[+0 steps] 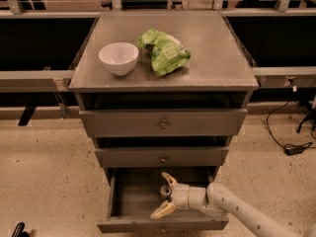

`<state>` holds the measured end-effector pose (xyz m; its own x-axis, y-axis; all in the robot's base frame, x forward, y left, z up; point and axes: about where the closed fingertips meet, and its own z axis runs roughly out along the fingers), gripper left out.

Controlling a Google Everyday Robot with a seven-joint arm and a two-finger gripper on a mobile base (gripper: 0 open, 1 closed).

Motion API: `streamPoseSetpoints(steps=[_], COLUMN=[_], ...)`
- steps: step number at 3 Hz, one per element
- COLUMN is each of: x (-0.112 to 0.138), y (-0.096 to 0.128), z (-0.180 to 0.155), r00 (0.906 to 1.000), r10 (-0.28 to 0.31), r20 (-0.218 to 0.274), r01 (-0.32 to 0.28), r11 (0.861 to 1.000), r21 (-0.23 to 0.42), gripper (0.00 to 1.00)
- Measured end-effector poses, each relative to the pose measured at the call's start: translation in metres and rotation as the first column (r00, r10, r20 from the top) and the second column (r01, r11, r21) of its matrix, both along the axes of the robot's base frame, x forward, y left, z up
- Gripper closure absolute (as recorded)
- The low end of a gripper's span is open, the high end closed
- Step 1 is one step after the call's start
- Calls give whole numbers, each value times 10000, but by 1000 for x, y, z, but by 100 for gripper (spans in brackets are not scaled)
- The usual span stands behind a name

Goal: Pick redbull can from bottom drawer and place on counter

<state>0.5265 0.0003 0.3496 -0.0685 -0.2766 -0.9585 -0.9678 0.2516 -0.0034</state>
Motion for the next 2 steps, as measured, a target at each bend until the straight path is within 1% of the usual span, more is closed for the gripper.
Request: streamPoseSetpoints(steps=[1,2], x=[9,14], y=[-14,-22], z=[-28,-62], r00=[9954,9821], r10=[-956,-1872], r20=[-71,-196], r01=[956,1870], r11=[9954,9823], r21=[31,-113], gripper=[0,0])
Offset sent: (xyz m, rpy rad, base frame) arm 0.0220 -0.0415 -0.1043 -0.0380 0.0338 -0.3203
